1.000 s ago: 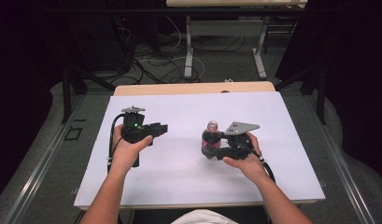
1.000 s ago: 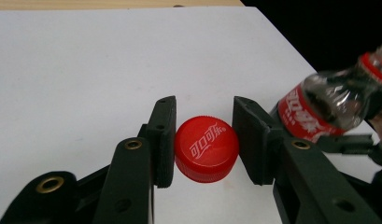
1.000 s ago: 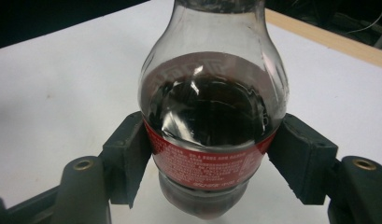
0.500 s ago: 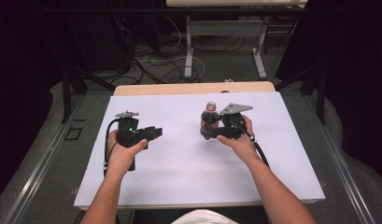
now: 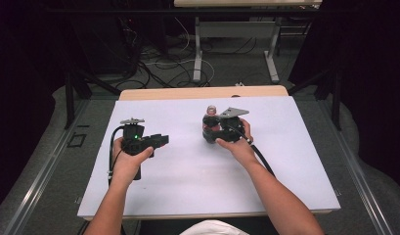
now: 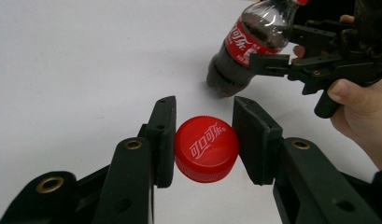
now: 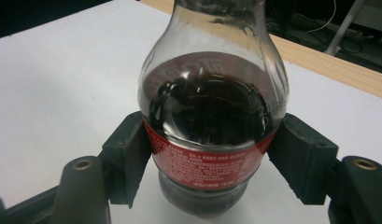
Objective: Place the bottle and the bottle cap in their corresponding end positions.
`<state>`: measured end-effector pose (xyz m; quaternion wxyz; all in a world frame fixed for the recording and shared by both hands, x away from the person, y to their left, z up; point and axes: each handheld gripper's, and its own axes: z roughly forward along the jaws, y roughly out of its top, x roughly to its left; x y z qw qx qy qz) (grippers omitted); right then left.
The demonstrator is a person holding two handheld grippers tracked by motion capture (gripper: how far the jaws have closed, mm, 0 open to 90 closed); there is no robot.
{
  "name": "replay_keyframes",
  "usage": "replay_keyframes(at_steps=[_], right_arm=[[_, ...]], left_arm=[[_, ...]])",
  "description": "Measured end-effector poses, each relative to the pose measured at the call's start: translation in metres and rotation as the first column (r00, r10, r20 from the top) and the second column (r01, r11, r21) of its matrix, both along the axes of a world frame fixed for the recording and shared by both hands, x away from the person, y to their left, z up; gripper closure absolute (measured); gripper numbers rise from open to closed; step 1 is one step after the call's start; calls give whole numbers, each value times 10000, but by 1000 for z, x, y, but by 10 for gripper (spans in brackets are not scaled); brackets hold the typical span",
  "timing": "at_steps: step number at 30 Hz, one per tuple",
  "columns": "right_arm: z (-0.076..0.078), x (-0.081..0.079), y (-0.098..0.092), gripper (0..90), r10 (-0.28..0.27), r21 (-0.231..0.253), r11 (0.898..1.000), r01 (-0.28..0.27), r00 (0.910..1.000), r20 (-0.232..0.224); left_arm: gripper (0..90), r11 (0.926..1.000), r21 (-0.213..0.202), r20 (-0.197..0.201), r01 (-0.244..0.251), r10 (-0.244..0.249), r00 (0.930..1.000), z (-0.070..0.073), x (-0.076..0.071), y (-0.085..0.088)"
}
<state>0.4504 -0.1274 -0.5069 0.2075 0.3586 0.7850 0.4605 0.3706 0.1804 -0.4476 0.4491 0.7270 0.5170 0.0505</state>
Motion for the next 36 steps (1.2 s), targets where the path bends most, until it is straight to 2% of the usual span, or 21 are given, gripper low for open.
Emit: replay_keyframes(at_steps=[3,5,7,10,12,13,20,23,25,26,27,28,30,32,33,36], right_arm=[[-4,2,5,318,31,-8,10000,-31,9999,107],[-6,3,7,318,36,185,9998,-36,10000,42],[-8,3,8,316,33,11,10000,-33,10000,46],[-12,2,10,314,11,13,10000,-11,10000,78],[-16,1,10,307,149,-28,9999,-149,9999,8],[-18,1,10,306,140,30,9999,-141,9997,174],[-19,1,9,291,95,122,9999,-97,9999,111],[-19,2,9,284,166,182,9997,-165,9998,-91],[-20,4,9,248,144,261,9996,-139,9997,-204],[-21,4,8,229,153,174,9997,-147,9993,-338],[-23,5,9,217,179,252,9995,-172,9994,-295],[-23,4,9,198,142,173,9998,-135,9989,-455],[-25,5,8,154,288,97,9996,-284,9985,-470],[-25,3,8,155,131,-256,9996,-151,9970,-758],[-27,4,9,154,38,-27,10000,-40,9985,-552],[-27,3,8,146,-158,-132,9998,149,9970,-758]], left_arm=[[616,10000,22,21,8,-8,10000,0,0,1],[616,10000,-20,-18,-48,48,10000,0,0,1],[615,9999,-70,-37,-77,77,10000,-1,0,1],[616,9998,-123,-22,-158,158,9999,-2,0,1],[615,9999,-15,6,-124,124,9999,-2,0,3],[616,9999,20,-41,-102,102,9999,-1,0,4],[615,10000,22,-57,-94,94,9999,-1,0,3],[616,10000,-14,-104,-90,90,9999,-2,0,2],[615,10000,69,-95,-51,52,9999,-2,0,2],[616,10000,-21,-132,-73,73,9999,-2,0,2],[615,10000,-15,-157,-75,74,9998,-2,0,2],[615,10000,-22,-142,-87,87,9999,-3,0,2],[615,9999,-41,-157,-108,107,9998,-3,1,2],[615,9999,-44,-205,-150,149,9997,-4,1,2],[615,9999,-47,-187,-162,161,9997,-4,1,2],[615,9999,4,-203,-136,136,9997,-5,2,3]])
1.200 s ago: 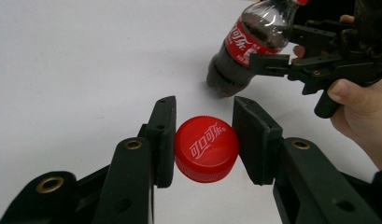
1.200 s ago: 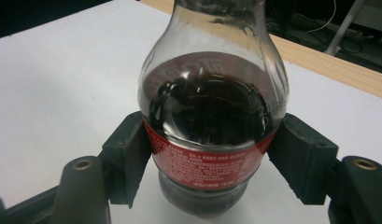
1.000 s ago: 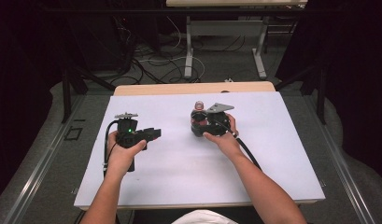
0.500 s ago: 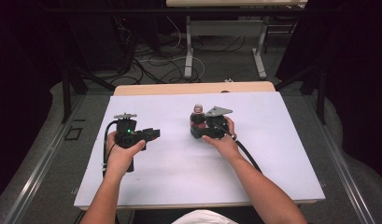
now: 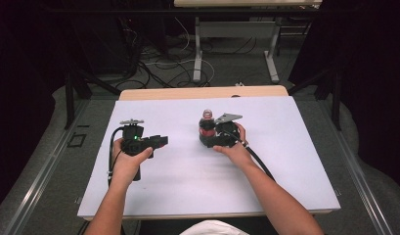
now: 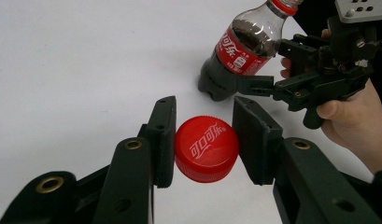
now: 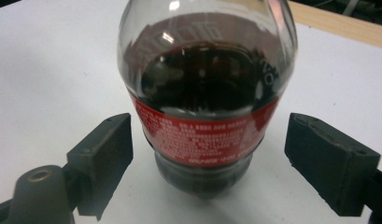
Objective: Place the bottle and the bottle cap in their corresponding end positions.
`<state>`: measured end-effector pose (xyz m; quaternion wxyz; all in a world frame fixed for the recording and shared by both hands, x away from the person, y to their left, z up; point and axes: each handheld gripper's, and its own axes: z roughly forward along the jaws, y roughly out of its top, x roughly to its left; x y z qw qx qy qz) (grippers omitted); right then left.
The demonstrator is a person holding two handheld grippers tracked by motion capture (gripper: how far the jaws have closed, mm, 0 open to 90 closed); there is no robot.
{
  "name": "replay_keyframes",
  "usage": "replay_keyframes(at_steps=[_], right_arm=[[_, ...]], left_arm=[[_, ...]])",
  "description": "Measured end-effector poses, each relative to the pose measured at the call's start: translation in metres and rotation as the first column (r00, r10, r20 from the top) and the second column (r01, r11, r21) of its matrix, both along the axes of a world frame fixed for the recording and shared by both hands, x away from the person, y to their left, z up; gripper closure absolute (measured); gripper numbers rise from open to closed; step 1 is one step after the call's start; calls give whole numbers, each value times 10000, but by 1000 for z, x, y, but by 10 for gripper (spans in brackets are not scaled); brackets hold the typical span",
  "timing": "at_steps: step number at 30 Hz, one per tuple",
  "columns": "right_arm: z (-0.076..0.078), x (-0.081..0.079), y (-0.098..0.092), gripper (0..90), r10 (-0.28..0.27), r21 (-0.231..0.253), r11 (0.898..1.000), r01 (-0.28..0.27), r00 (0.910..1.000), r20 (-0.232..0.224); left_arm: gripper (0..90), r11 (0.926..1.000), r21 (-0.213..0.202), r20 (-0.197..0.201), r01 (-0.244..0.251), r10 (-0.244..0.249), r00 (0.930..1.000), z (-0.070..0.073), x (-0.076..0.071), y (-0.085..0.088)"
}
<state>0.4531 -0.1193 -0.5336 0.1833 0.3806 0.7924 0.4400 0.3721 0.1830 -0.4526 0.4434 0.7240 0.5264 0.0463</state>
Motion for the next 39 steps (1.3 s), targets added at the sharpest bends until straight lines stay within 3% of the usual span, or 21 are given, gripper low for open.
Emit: replay_keyframes(at_steps=[2,6,9,14,18,25,30,33,36,37,39], right_arm=[[0,-1,-1,132,-88,38,10000,89,9997,-242],[0,-4,-4,62,-225,-372,9991,201,9977,-637],[1,-10,-6,0,-198,-711,9973,153,9979,-623],[6,-20,-11,0,-310,-1329,9908,235,9980,-543],[5,-29,-17,0,-488,-1412,9894,342,9937,-1013],[5,-46,-31,0,-543,-1800,9831,321,9913,-1197],[10,-56,-46,0,-609,-1924,9807,346,9893,-1327],[12,-61,-54,0,-845,-1754,9826,612,9881,-1286],[12,-64,-61,0,-932,-1470,9864,729,9863,-1361],[12,-65,-63,0,-917,-1432,9871,718,9863,-1374],[11,-66,-65,0,-991,-1475,9860,784,9853,-1388]], left_arm=[[615,9999,112,26,11,-11,10000,-1,0,0],[615,9998,203,-37,76,-75,10000,-4,1,-1],[615,9994,302,-36,140,-139,9999,-6,2,-5],[615,9982,533,19,270,-271,9996,-12,3,-12],[615,9967,707,76,407,-414,9991,-16,4,-16],[615,9921,1008,145,749,-767,9969,-26,6,-26],[614,9861,1270,394,1076,-1134,9928,-35,5,-39],[615,9803,1428,393,1366,-1435,9889,-42,3,-50],[615,9687,1703,400,1808,-1902,9809,-50,1,-63],[615,9681,1697,384,1844,-1935,9804,-53,0,-69],[615,9571,1955,437,2138,-2263,9731,-57,-2,-78]])
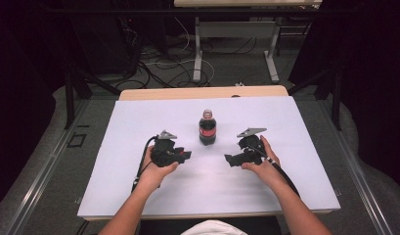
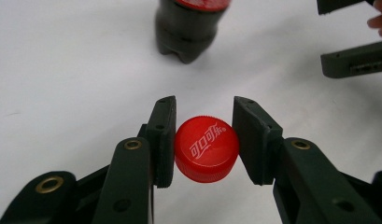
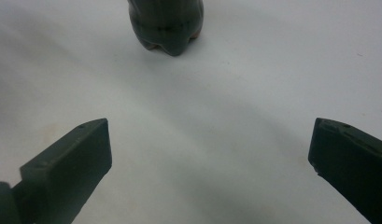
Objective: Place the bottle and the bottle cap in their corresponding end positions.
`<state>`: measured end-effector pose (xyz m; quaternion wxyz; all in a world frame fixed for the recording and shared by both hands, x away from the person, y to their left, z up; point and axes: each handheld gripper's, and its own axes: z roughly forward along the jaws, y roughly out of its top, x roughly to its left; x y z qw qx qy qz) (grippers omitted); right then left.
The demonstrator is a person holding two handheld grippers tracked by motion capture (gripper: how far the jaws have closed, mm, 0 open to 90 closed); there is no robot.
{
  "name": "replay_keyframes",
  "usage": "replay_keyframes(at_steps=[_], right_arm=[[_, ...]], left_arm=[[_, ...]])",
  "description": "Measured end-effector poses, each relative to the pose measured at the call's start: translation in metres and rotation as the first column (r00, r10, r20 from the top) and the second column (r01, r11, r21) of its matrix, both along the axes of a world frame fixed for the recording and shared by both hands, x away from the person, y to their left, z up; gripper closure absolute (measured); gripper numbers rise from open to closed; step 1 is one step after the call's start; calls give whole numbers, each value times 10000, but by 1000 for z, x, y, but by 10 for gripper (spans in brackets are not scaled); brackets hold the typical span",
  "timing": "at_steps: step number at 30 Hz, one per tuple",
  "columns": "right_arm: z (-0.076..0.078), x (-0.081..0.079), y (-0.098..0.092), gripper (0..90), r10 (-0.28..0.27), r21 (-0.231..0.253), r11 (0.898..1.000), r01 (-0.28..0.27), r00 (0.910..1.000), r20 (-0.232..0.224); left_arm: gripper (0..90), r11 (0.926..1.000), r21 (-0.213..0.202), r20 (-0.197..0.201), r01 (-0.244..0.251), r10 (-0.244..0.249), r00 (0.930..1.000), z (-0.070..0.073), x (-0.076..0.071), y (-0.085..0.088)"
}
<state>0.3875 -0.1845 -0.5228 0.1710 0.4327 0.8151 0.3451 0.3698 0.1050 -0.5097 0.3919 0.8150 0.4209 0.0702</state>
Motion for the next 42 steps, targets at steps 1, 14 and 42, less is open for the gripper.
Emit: replay_keyframes(at_steps=[1,14,42], right_arm=[[0,-1,-1,0,-64,33,10000,64,10000,-6],[-3,-5,-11,0,-313,263,9992,311,9995,51],[-6,-6,-10,0,-381,300,9988,380,9993,20]], left_arm=[[615,10000,25,4,34,-34,10000,-3,-2,-6],[615,9914,269,171,1279,-1284,9916,-32,-15,-51],[569,9829,588,154,1744,-1756,9843,-47,-18,-66]])
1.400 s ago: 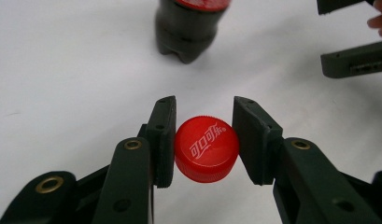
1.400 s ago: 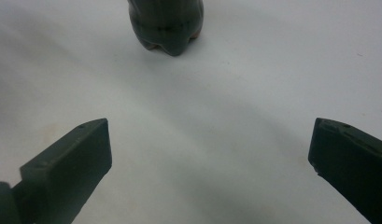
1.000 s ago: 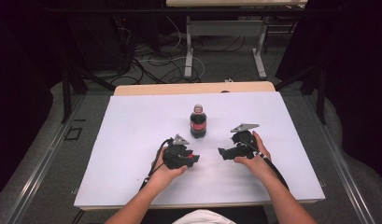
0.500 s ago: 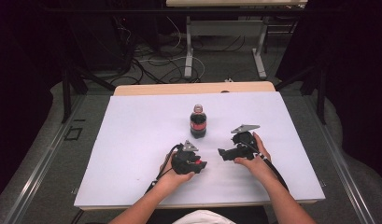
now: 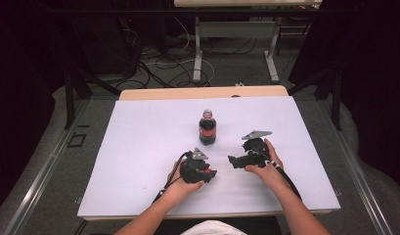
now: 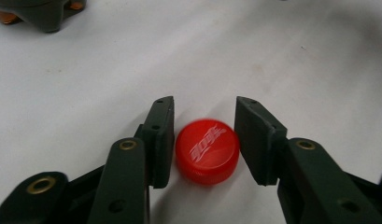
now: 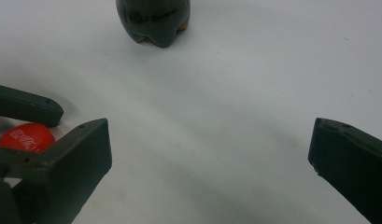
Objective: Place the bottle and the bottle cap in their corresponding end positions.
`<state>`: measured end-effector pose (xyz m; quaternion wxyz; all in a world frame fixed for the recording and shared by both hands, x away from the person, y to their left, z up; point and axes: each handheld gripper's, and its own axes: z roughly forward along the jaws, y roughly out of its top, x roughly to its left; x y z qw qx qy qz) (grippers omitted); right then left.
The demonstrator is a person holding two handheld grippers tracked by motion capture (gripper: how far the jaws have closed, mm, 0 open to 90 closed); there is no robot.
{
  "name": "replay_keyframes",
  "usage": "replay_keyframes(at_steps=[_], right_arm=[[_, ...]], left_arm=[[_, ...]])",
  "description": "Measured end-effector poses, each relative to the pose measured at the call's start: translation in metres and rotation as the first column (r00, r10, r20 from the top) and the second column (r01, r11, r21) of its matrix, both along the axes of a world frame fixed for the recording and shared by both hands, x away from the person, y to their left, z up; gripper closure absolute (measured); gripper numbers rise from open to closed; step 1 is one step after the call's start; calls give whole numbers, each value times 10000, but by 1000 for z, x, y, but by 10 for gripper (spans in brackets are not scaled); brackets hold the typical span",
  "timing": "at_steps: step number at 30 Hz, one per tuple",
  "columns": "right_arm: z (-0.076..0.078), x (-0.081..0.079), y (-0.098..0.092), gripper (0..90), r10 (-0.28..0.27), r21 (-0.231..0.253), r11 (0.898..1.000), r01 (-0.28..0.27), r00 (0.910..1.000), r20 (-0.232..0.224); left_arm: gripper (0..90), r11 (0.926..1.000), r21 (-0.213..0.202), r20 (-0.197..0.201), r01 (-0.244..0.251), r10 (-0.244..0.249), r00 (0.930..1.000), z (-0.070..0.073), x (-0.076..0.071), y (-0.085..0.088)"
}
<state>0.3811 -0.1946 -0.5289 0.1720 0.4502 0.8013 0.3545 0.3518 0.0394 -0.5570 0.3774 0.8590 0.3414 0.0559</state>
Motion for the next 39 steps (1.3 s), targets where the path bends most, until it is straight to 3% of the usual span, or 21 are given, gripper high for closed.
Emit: replay_keyframes(at_steps=[7,12,13,19,22,29,32,34,35,37,39], right_arm=[[1,-1,-2,0,-12,71,10000,12,10000,34],[2,-1,-3,0,-53,85,9999,52,10000,75],[2,-1,-4,0,-72,72,9999,72,9999,96],[3,-1,-7,0,-165,191,9997,163,9998,120],[4,-1,-9,0,-227,247,9994,224,9997,117],[3,1,-13,0,-365,195,9992,363,9993,108],[0,2,-15,0,-423,183,9989,421,9991,88],[-1,3,-17,0,-486,185,9987,485,9988,53],[-1,3,-18,0,-563,192,9982,563,9984,43],[-1,4,-20,0,-580,170,9982,579,9983,101],[-2,5,-21,0,-694,260,9973,693,9976,54]], left_arm=[[417,9994,-320,49,-110,112,9999,4,0,4],[334,9980,-525,188,-359,370,9991,15,2,12],[321,9981,-455,244,-407,419,9988,19,3,15],[283,9916,-1037,765,-768,849,9934,38,12,41],[281,9882,-1006,751,-1156,1234,9895,44,17,58],[258,9584,-1098,693,-2633,2717,9599,51,26,101],[178,9519,-1127,530,-2850,2922,9549,53,29,119],[158,9385,-1298,530,-3199,3288,9429,53,30,129],[157,9362,-1293,532,-3267,3356,9405,53,31,134],[124,9224,-1481,364,-3566,3654,9301,54,33,143],[72,9136,-1583,293,-3746,3835,9231,54,34,150]])
